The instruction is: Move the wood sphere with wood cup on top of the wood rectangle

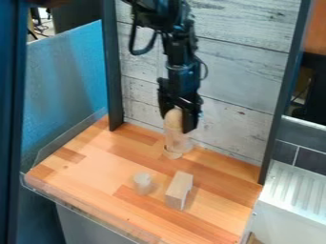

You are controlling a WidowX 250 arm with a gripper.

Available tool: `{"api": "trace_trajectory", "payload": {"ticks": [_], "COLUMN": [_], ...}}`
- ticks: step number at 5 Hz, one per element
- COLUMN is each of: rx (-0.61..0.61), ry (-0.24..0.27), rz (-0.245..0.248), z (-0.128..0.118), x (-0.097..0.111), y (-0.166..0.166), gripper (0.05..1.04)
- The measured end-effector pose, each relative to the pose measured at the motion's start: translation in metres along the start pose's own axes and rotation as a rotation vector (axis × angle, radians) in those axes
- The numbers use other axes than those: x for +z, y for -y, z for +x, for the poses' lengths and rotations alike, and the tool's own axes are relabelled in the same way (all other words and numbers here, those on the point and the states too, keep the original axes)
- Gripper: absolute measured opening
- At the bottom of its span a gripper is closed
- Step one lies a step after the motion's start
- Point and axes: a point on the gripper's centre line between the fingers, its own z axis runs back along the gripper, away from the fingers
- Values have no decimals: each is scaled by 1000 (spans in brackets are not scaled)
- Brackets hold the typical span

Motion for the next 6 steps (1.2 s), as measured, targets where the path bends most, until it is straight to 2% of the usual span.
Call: {"api": "trace_trajectory", "payload": {"ticks": [1,2,3,4,5,6], "rx": [-45,-90,-116,-90,-52,-22], "ry": [-13,-19,20,18,15,-28], "rz": [-10,0,34,38,41,32], "z": [-1,-7,9,26,39,45], "x": [-9,-26,-33,-46,-49,-61], "y": [14,26,33,25,18,13], "gripper": [886,886,886,886,886,892]}}
